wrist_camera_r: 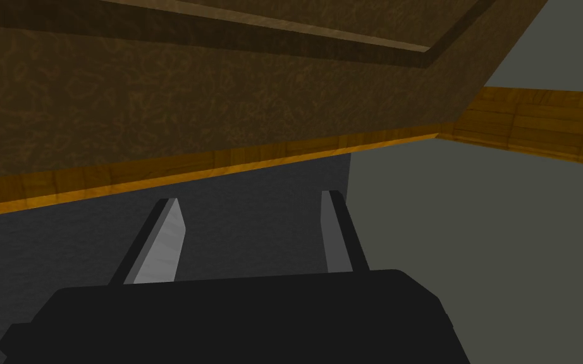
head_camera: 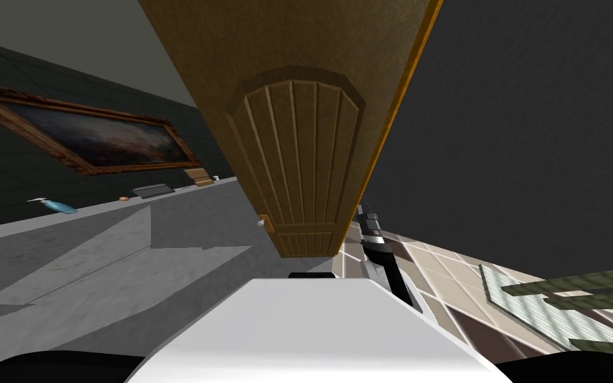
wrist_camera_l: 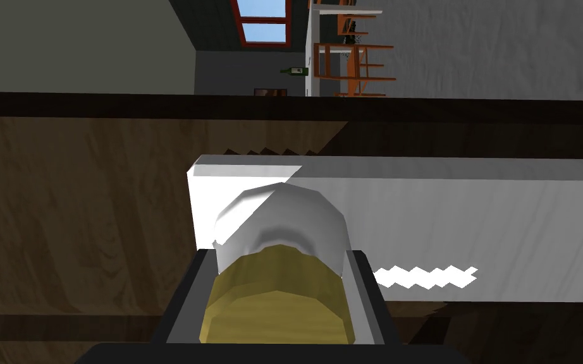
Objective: Push the door open
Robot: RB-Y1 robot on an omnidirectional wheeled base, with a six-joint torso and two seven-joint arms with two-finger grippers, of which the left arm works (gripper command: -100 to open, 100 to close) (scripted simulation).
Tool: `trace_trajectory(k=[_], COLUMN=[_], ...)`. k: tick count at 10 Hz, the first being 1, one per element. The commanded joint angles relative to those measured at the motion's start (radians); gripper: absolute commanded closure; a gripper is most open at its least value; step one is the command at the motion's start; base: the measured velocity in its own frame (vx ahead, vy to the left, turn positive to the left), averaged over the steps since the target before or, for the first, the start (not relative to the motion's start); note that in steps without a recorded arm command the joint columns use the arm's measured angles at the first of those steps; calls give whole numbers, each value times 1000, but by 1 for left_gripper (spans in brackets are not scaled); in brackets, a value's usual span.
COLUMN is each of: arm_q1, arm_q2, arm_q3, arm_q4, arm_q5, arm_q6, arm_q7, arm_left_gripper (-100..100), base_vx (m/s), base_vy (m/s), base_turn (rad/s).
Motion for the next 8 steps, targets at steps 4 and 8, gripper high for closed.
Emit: trace_trajectory(k=[4,8], arm_q1=[5,15], arm_q2=[33,34], arm_q3=[-12,42], arm_q4=[80,96], arm_q5=[-8,18], arm_q6=[-26,-44], arm_q7=[31,-6], arm_left_gripper=[100,100], base_vx=[0,-13], base_vy=[3,67], base_turn=[-1,-41])
